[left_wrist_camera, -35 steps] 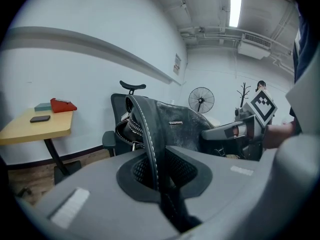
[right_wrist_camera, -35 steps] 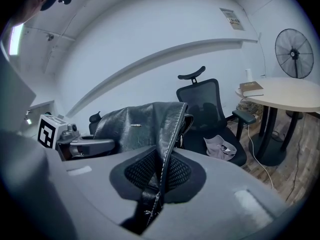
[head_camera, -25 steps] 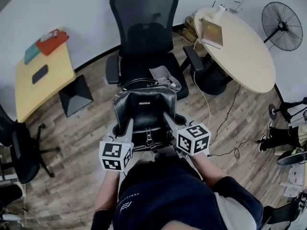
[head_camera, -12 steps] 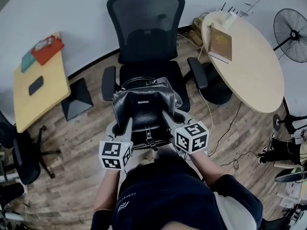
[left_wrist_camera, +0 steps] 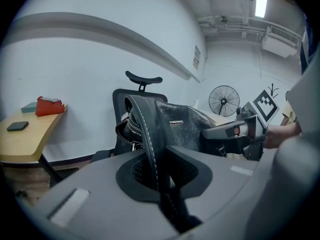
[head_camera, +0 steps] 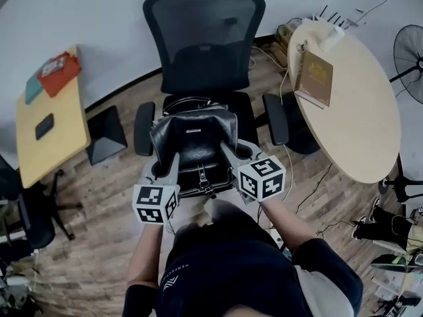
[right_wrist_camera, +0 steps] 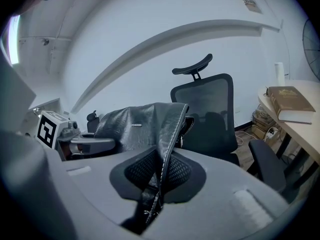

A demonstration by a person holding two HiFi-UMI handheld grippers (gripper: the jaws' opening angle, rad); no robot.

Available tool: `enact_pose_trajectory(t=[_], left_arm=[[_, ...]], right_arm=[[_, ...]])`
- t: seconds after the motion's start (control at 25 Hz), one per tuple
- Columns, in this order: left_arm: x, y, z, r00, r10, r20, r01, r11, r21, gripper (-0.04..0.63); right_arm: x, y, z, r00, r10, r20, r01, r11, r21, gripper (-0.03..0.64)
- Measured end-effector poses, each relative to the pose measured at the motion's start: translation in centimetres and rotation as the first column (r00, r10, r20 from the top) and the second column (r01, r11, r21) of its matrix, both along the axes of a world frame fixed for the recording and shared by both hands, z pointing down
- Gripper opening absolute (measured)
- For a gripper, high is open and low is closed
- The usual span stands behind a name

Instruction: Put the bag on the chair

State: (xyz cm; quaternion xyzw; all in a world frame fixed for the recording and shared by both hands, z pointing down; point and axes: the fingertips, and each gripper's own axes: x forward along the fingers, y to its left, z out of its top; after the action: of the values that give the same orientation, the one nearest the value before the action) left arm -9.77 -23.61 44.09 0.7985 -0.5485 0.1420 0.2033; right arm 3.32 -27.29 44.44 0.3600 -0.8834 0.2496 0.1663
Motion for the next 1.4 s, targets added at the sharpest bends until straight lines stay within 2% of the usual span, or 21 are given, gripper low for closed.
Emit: enact_pose_trajectory(t=[0.36,0.8,1.4], left_arm=[[0.6,-7.9,1.9,0.999,-0.033,0.002,0.033,0.999,-0.005,0.057],[1.2,-15.6,6.4,1.0,-0.019,0.002,0.019,1.0,-0.012,0.06],[1.3,-21.7,13.8,0.998,0.052,0.041,-0.05,0.997,-0.055,0.063]], right_arm=[[0.5,-8.3,1.8,1.0,-0.023,-0.016,0.023,1.0,0.02,0.033],[1.1,-15.7,6.0,0.998,-0.011,-0.063,0.013,0.999,0.044,0.033],[1.5,-20.7,13.5,0.995,0.07,-0.066,-0.069,0.998,0.007,0.032]])
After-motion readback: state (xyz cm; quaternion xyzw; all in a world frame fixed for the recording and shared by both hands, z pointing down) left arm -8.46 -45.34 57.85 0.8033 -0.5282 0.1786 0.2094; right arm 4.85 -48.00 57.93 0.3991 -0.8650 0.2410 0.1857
